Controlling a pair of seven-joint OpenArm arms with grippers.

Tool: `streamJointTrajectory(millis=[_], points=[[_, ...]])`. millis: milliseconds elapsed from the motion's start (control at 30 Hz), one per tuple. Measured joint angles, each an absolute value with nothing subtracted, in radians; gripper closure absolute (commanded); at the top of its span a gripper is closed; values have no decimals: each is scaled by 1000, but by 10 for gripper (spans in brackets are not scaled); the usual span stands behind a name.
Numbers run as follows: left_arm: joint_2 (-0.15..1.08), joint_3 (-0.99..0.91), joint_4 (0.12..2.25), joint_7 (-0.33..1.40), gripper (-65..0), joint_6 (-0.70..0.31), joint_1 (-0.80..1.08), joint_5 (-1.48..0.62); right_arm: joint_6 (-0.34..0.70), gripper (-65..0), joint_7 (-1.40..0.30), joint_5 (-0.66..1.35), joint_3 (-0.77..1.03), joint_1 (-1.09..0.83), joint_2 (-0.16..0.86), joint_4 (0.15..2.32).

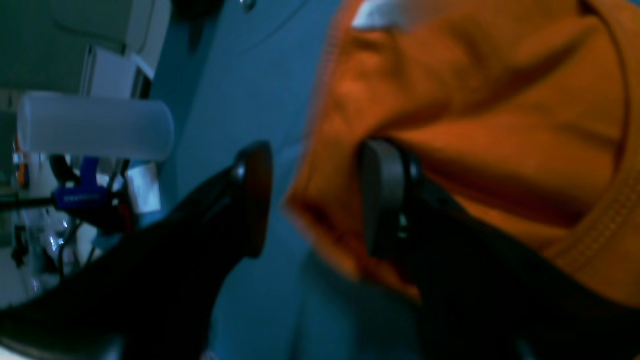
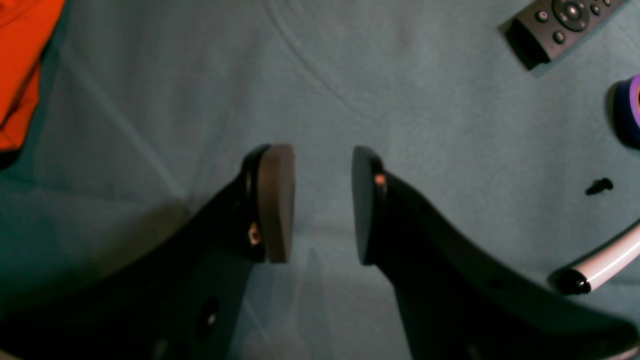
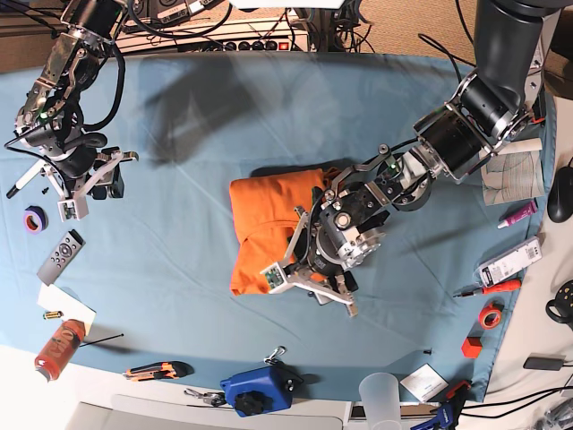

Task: Layout the t-shirt on the table in an organized manner, then fold the t-shirt properly
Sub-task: 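Push and square the folded shirt with the left gripper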

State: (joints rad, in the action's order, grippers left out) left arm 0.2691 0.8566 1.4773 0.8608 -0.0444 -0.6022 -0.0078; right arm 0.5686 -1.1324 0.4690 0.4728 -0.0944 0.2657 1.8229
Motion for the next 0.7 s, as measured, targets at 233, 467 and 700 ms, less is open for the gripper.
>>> streamJointTrajectory(millis=[233, 467, 700], points=[[268, 857, 1494, 1031, -74, 110, -601, 47, 569, -199, -1132, 474, 473, -94, 266, 1823], [218, 815, 1559, 1221, 0, 229, -540, 384, 607, -148, -1134, 525, 473, -94, 266, 1823], [199, 582, 1719, 1241, 0, 202, -341, 377, 625, 0, -1144, 524, 471, -95, 265, 1823]])
